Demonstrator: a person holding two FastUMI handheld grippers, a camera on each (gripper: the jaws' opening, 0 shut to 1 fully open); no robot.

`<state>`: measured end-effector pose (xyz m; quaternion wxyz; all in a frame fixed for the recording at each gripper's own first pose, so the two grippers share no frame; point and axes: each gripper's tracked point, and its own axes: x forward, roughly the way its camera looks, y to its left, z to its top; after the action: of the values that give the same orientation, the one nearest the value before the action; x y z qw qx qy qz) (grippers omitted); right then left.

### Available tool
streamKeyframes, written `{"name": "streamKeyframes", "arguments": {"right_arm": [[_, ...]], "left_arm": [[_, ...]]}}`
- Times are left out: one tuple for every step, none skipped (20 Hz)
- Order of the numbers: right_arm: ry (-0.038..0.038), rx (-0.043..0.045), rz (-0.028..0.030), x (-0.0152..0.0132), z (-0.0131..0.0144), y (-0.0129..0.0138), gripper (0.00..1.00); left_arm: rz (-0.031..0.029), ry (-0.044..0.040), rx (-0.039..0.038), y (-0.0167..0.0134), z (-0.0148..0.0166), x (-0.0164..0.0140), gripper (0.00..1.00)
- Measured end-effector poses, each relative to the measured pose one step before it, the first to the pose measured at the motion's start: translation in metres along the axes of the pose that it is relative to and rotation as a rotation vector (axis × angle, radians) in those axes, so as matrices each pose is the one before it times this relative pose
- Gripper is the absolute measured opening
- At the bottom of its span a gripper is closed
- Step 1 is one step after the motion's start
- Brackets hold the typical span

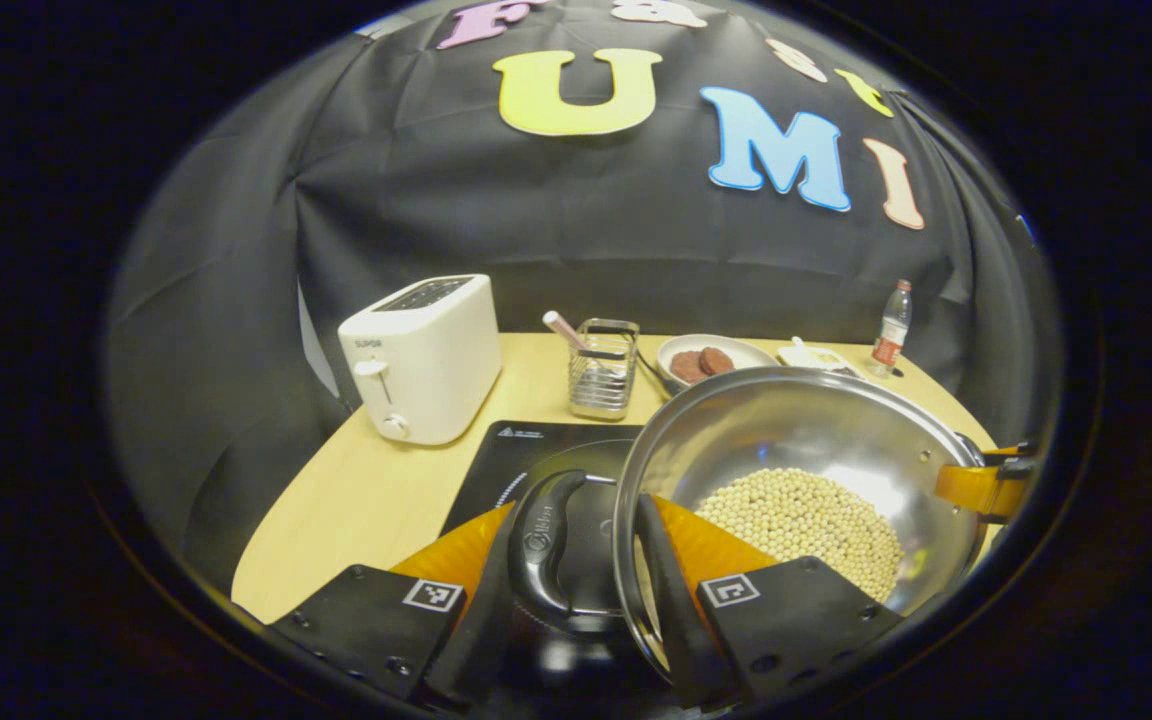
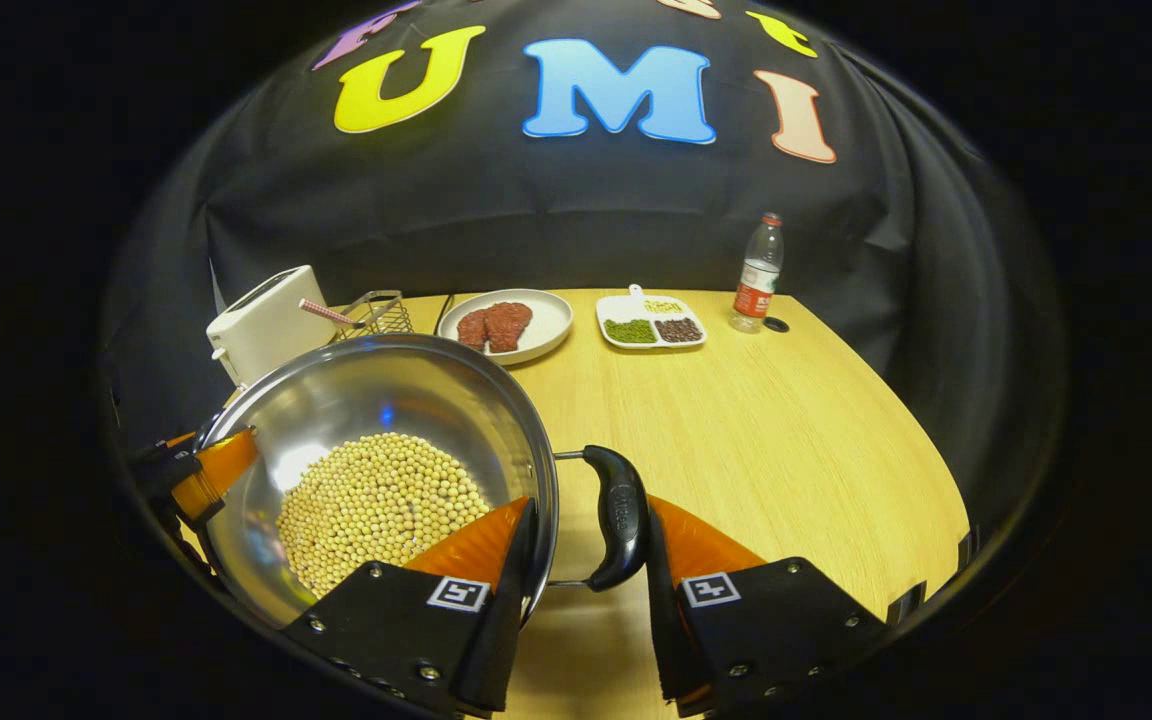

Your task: First push the handle of the pot to place it horizontally, then grasp the pot with both hands and set it on the induction cooktop.

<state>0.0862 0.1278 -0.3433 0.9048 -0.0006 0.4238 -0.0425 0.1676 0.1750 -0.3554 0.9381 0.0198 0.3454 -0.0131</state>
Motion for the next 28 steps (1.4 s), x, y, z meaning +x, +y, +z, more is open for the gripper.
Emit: {"name": "streamKeyframes", "arguments": {"right_arm": [[0.00139, -0.00523, 0.00577, 0.00299, 0.00182, 0.0075, 0.55], [0.00303, -0.00172, 0.00539, 0.00322, 0.00182, 0.00706, 0.55], [0.0026, -0.00114, 0.00539, 0.00276, 0.0005, 0.00736, 0.55], [0.00368, -0.00126, 0.00427, 0.00249, 0.00107, 0.00612, 0.55], [0.00172, 0.0017, 0.00258, 0.00236, 0.00097, 0.00559, 0.55], [0.00338, 0.00452, 0.00405, 0.00315, 0.0005, 0.00646, 0.55], [0.00484, 0.00299, 0.00431, 0.00312, -0.00046, 0.00553, 0.55], [0.00594, 0.00284, 0.00479, 0.00234, -0.00083, 0.00578, 0.55], [-0.0023, 0.00077, 0.00354, 0.00235, 0.00155, 0.00524, 0.55], [0.00024, 0.0044, 0.00357, 0.00075, 0.00132, 0.00469, 0.55], [-0.00118, 0.00267, 0.00371, 0.00182, 0.00062, 0.00483, 0.55], [-0.00096, 0.00194, 0.00266, 0.00118, 0.00064, 0.00437, 0.55], [-0.00363, 0.00353, 0.00068, 0.00034, 0.00083, 0.00283, 0.55], [-0.00128, 0.0016, 0.00132, 0.00162, 0.00028, 0.00265, 0.55], [-0.00392, 0.0014, -0.00005, -0.0003, 0.00072, 0.00223, 0.55], [-0.00305, 0.0015, 0.00071, 0.00101, 0.00097, 0.00144, 0.55], [-0.00775, 0.00053, 0.00196, 0.00059, 0.00145, 0.00078, 0.55], [-0.00275, 0.00002, 0.00635, 0.00064, -0.00027, 0.00053, 0.55], [-0.00295, -0.00338, 0.01163, 0.00025, 0.00023, 0.00085, 0.55], [0.00135, -0.00395, 0.02156, 0.00086, 0.00004, 0.00135, 0.57], [-0.00625, -0.0068, 0.00443, -0.00299, 0.00252, -0.00169, 0.59], [-0.01978, -0.00231, 0.00635, -0.00469, 0.00605, -0.00498, 0.64], [-0.03406, -0.00219, 0.00849, -0.00609, 0.00942, -0.00241, 0.67], [-0.033, -0.00563, -0.00555, -0.00401, 0.00832, -0.00862, 0.86], [-0.03428, -0.00704, -0.00014, -0.00818, 0.00954, -0.00781, 1.0], [-0.03419, -0.00562, -0.00483, -0.00827, 0.00972, -0.00866, 0.97], [-0.03371, -0.00376, -0.00284, -0.00993, 0.0104, -0.01063, 0.97], [-0.03925, -0.0029, 0.00183, -0.01057, 0.01042, -0.00989, 0.98]], "left_arm": [[0.00699, 0.00731, -0.008, 0.00851, -0.00096, 0.00261, 0.76], [0.00672, 0.00206, -0.00535, 0.00898, -0.0006, -0.00021, 0.72], [0.00626, 0.00147, -0.00139, 0.0078, 0.00055, 0.00192, 0.72], [0.00287, 0.00476, 0.00122, 0.00755, 0.00047, 0.00337, 0.7], [-0.00072, 0.00863, -0.00067, 0.00495, 0.00071, 0.0042, 0.68], [0.00046, 0.00791, -0.00461, 0.00574, -0.00062, 0.00305, 0.72], [0.00213, 0.0069, -0.00321, 0.00564, 0.00037, 0.00253, 0.75], [0.00545, 0.00246, 0.00108, 0.00727, -0.0002, 0.00024, 0.72], [0.0039, -0.00478, 0.00292, 0.00668, 0.0022, 0.0026, 0.76], [0.00577, -0.00285, 0.0027, 0.0048, 0.00125, -0.00038, 0.72], [0.00298, 0.00213, 0.00016, 0.005, 0.00118, 0.00155, 0.68], [0.00133, 0.0026, -0.00139, 0.00438, 0.00008, 0.001, 0.68], [-0.00087, 0.00226, -0.00345, 0.00341, -0.00095, 0.00131, 0.68], [0.00073, 0.00509, -0.00354, 0.00323, -0.00025, 0.00192, 0.72], [-0.00124, 0.00256, -0.00303, 0.00343, 0.0, 0.00125, 0.72], [-0.00108, 0.00586, -0.00282, 0.00181, -0.00106, 0.00143, 0.68], [-0.0033, 0.00344, -0.00593, 0.00078, -0.00065, 0.00156, 0.68], [-0.00379, -0.00422, -0.00466, 0.00087, 0.00013, -0.00035, 0.72], [-0.00496, -0.0038, -0.00609, 0.0009, 0.00013, 0.0005, 0.72], [-0.00192, -0.0042, -0.00742, 0.00043, -0.00131, -0.00081, 0.69], [0.00492, -0.00425, -0.01249, 0.00271, -0.00104, -0.00147, 0.74], [0.02265, -0.0111, -0.01066, 0.00549, 0.00139, -0.00469, 0.82], [0.02563, -0.01991, -0.0081, 0.00664, 0.00368, -0.00071, 0.91], [0.01781, -0.02347, -0.01096, 0.00164, 0.00559, -0.01106, 0.99], [0.01898, -0.03633, -0.00071, 0.00218, 0.01015, -0.00963, 1.0], [0.02205, -0.04634, 0.00948, 0.00209, 0.01323, -0.01227, 1.0], [0.01526, -0.046, 0.02294, -0.00105, 0.01435, -0.01269, 1.0], [0.01583, -0.05239, 0.03016, -0.00463, 0.01558, -0.01556, 0.98]]}}
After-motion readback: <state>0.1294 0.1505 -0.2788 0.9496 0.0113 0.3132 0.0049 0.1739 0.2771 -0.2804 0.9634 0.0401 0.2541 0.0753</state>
